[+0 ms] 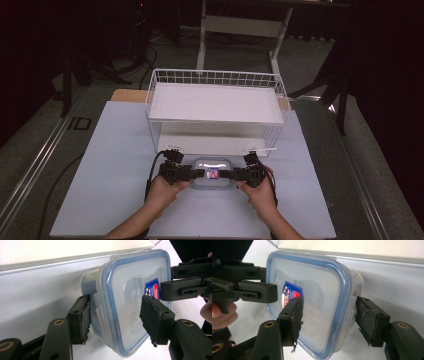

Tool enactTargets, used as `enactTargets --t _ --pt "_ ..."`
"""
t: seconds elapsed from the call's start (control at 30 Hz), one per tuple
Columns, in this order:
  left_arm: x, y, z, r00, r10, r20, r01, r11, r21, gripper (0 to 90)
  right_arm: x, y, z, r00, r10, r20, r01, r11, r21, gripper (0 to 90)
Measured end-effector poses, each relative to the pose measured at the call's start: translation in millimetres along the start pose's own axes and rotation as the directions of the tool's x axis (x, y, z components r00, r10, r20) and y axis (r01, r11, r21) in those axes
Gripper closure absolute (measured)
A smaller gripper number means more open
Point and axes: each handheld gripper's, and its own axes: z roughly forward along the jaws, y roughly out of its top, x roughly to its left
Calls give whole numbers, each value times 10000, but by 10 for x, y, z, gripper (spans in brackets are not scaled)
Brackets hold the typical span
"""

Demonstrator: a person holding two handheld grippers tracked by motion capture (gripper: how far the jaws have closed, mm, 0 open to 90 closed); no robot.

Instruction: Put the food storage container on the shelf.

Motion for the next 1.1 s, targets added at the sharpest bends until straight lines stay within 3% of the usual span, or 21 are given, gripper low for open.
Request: enactTargets --t 0.07,0.4,0.57,0.7,0.9,1.1 --pt "-43 -27 -18 9995 240 -199 -241 9997 -38 441 43 -46 -18 9987 -471 168 475 9987 -195 401" --pt "-95 -76 -31 9990 264 -359 -277 9990 -354 443 105 -70 -53 9945 -933 472 953 9945 -427 401" --pt "-159 67 -108 9967 747 -331 -778 9916 -1032 442 183 31 -181 9857 -1471 822 1542 9841 -885 400" --pt "-159 188 -129 9973 687 -254 -716 9879 -1376 442 219 158 -250 9781 -1796 1052 1917 9743 -1187 401" --pt "-145 287 -68 9941 1008 -390 -1062 9782 -1784 442 135 295 -269 9756 -1880 1136 2047 9657 -1599 400" --pt "-44 336 65 9960 784 -432 -848 9805 -1772 442 5 365 -160 9749 -1883 1188 2062 9649 -1625 397"
